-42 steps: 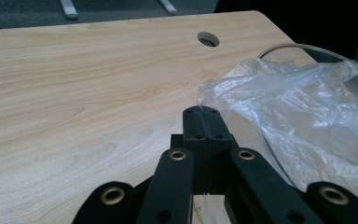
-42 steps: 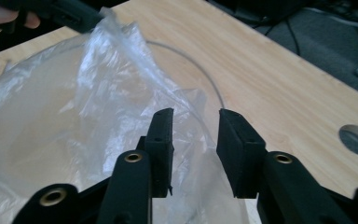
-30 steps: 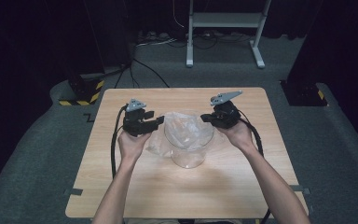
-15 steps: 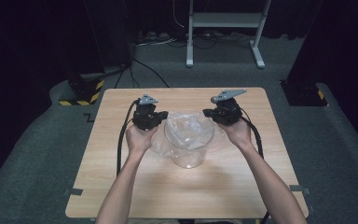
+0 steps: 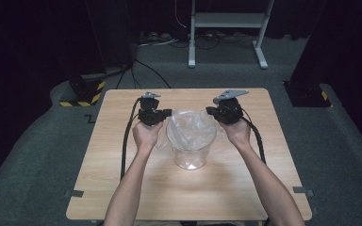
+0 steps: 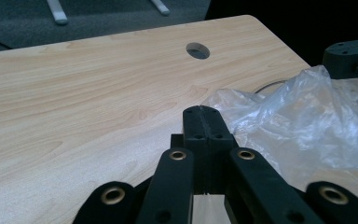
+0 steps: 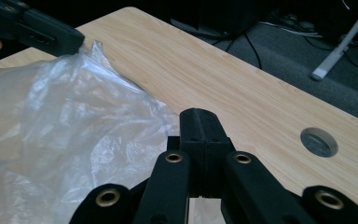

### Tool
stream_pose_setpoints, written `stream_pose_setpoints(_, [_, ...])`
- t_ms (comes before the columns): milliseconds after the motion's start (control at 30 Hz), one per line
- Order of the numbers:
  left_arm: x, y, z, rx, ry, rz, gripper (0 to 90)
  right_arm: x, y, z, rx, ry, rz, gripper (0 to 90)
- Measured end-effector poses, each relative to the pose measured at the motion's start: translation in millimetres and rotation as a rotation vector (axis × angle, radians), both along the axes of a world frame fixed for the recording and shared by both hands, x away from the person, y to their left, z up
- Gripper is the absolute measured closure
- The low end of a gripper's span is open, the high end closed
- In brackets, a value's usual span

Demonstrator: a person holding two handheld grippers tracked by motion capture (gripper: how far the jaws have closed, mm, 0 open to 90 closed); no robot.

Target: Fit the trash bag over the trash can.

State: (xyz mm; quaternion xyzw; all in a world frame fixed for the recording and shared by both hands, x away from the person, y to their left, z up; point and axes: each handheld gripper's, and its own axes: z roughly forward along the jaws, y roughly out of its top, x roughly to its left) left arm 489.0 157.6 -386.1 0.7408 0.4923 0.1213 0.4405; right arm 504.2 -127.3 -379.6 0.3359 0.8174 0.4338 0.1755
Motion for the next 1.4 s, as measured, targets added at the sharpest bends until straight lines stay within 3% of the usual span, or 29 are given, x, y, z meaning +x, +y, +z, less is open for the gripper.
stream_pose_setpoints(133, [3.1, 0.1, -2.1, 0.001, 0.023, 0.016, 90.0, 4.3, -1.5, -5.4, -0.012, 0.02, -0.016, 90.0])
stream_pose_setpoints(300, [10.5, 1.4, -10.1, -0.005, 0.098, 0.03, 90.0, 8.7, -2.8, -15.6, -0.019, 0.058, -0.024, 90.0])
stream_pose_setpoints(433, [8.8, -2.7, -12.2, 0.027, 0.128, 0.006, 90.0, 7.8, -4.8, -23.5, -0.029, 0.082, -0.028, 90.0])
stream_pose_setpoints(533, [2.2, -0.1, -9.3, 0.037, 0.1, 0.018, 88.8, 4.6, -11.2, -23.8, -0.015, 0.09, -0.039, 87.5])
stream_pose_setpoints(667, [-8.1, 7.8, -0.8, 0.026, 0.049, 0.081, 68.3, -3.2, -20.3, -15.6, 0.011, 0.041, -0.093, 73.8])
stream_pose_setpoints(767, [-17.6, 12.3, 6.3, 0.019, 0.011, 0.101, 60.3, -9.6, -25.2, -8.5, 0.041, 0.007, -0.105, 71.0])
stream_pose_setpoints(967, [-42.3, 11.6, 15.8, 0.008, -0.055, 0.048, 54.5, -29.4, -24.7, -1.9, 0.073, -0.03, -0.048, 69.9])
stream_pose_setpoints(1233, [-83.6, 10.6, 15.8, -0.022, -0.089, -0.046, 47.8, -40.8, -6.9, -1.3, 0.038, -0.05, 0.03, 68.3])
stream_pose_setpoints(1400, [-104.4, 13.2, 9.7, -0.002, -0.092, -0.096, 45.3, -42.2, 1.5, -5.8, 0.024, -0.037, 0.059, 67.6])
